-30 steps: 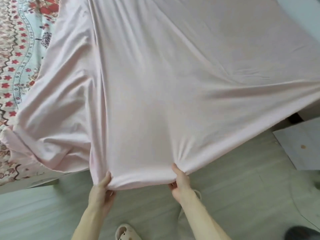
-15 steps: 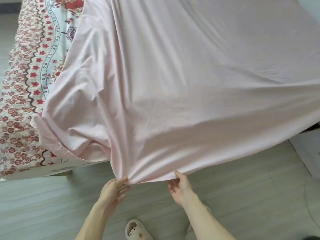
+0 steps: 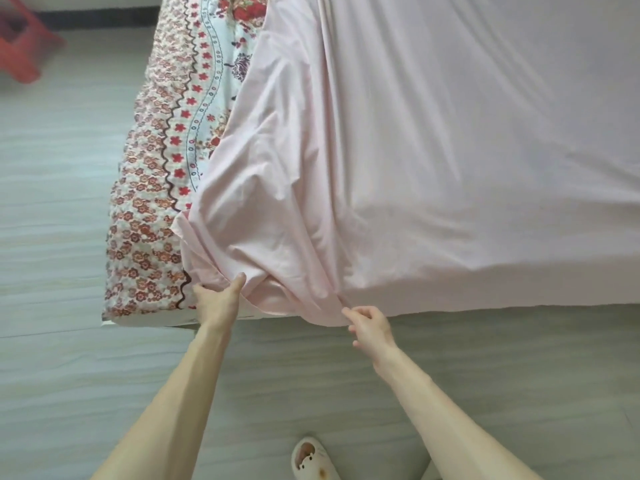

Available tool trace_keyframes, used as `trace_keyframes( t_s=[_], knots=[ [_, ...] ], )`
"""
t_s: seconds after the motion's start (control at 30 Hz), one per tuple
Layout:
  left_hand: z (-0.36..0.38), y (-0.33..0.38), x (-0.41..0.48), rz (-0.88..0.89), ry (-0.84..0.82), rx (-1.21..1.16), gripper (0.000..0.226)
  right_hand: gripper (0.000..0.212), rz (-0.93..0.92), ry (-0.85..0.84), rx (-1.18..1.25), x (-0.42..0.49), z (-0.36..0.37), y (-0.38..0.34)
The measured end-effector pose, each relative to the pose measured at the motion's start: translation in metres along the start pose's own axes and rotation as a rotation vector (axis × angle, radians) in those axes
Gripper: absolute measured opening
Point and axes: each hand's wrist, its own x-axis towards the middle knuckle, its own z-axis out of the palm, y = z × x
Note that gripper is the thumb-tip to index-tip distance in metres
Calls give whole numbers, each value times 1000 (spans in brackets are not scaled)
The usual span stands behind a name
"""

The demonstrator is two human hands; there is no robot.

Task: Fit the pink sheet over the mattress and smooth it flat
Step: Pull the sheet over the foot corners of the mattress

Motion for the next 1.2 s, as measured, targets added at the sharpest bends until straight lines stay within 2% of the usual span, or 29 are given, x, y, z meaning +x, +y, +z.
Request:
trace_keyframes(
  t_s=[0.07,0.13,0.2,0.33,0.4,0.47,0.53,0.6,0.7,0.8,0.87,1.03,1.1,1.2],
  knots=[
    [-5,6,15,10,-32,-5,84,26,-95,8,-78,1,13,-12],
    [-12,4,17,79,-39,20,40,25,-186,0,-162,-2,30,-22],
    [-21,-9,12,119,-31,-7,18,32,-308,-15,-351,-11,51,-27],
    [-41,-55,-3,64,-77,-213,17,54,-560,-113,-698,-30,87,-23],
    [-63,-78,-1,15,-74,-277,23,65,-652,-199,-971,-33,116,-14],
    [-83,-94,-1,-15,-18,-316,20,71,-671,-202,-1197,-33,134,-3],
    [-117,-114,2,-34,98,-281,14,66,-644,-195,-1314,-35,154,8],
    [-150,-135,10,-12,181,-170,12,62,-577,-240,-1347,-37,167,20],
    [-176,-147,26,44,168,82,8,60,-526,-349,-1366,-40,177,29],
    [-172,-149,34,31,21,313,6,50,-478,-440,-1380,-44,181,25],
    [-164,-146,31,-39,-72,392,8,53,-439,-471,-1394,-48,182,19],
    [-155,-130,26,-76,-202,455,6,56,-453,-388,-1204,-56,181,-2],
    [-158,-127,29,-82,-251,438,21,57,-506,-333,-1104,-55,183,-13],
    [-161,-113,37,-23,-227,335,64,56,-568,-288,-960,-53,191,-33]
  ],
)
